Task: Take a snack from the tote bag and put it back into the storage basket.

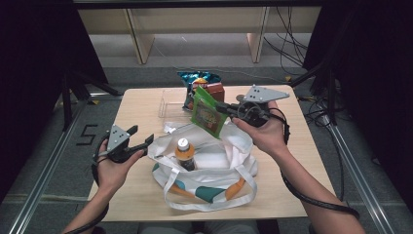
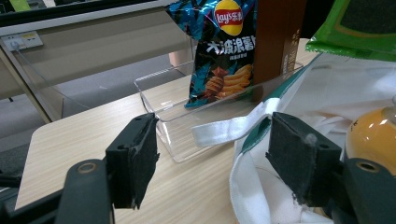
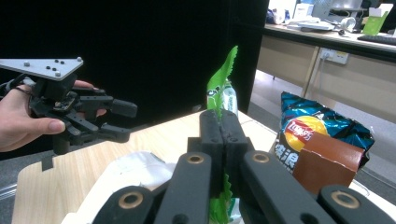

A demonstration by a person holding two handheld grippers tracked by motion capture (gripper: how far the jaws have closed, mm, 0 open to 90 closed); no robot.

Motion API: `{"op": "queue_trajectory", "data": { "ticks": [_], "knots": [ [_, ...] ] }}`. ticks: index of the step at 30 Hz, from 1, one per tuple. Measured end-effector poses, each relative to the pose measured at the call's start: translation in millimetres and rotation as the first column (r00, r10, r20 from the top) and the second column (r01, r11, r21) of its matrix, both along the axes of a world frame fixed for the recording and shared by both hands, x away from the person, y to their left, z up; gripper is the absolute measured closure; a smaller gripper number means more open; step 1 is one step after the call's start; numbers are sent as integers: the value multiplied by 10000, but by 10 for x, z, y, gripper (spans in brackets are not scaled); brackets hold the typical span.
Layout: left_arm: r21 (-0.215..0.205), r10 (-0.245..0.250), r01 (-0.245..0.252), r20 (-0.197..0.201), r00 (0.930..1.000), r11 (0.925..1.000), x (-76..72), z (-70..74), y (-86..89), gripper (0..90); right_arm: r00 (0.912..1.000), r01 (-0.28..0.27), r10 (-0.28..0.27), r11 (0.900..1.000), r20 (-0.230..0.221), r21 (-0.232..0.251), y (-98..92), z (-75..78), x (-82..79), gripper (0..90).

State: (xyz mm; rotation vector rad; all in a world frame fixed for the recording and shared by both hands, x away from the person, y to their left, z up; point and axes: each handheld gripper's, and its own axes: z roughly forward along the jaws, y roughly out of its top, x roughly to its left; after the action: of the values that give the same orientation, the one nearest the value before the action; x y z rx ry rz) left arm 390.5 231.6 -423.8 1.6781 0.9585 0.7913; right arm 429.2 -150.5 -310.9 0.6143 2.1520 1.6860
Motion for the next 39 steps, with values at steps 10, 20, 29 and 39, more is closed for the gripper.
{"op": "queue_trajectory", "data": {
  "ticks": [10,20,29,39],
  "knots": [
    [6,-1,1,2,10000,10000,2,0,3,321,9999,100,-100,9999,7,49,29,30,57,900],
    [-10,2,-2,8,10000,10000,1,0,0,321,9994,337,-337,9994,56,13,23,36,137,900],
    [0,4,-4,7,10000,10000,2,0,4,321,9989,467,-466,9987,-37,184,66,43,203,900],
    [-12,17,-17,26,10000,10000,-1,5,9,322,9985,522,-525,9985,170,138,124,57,267,900]
  ]
}}
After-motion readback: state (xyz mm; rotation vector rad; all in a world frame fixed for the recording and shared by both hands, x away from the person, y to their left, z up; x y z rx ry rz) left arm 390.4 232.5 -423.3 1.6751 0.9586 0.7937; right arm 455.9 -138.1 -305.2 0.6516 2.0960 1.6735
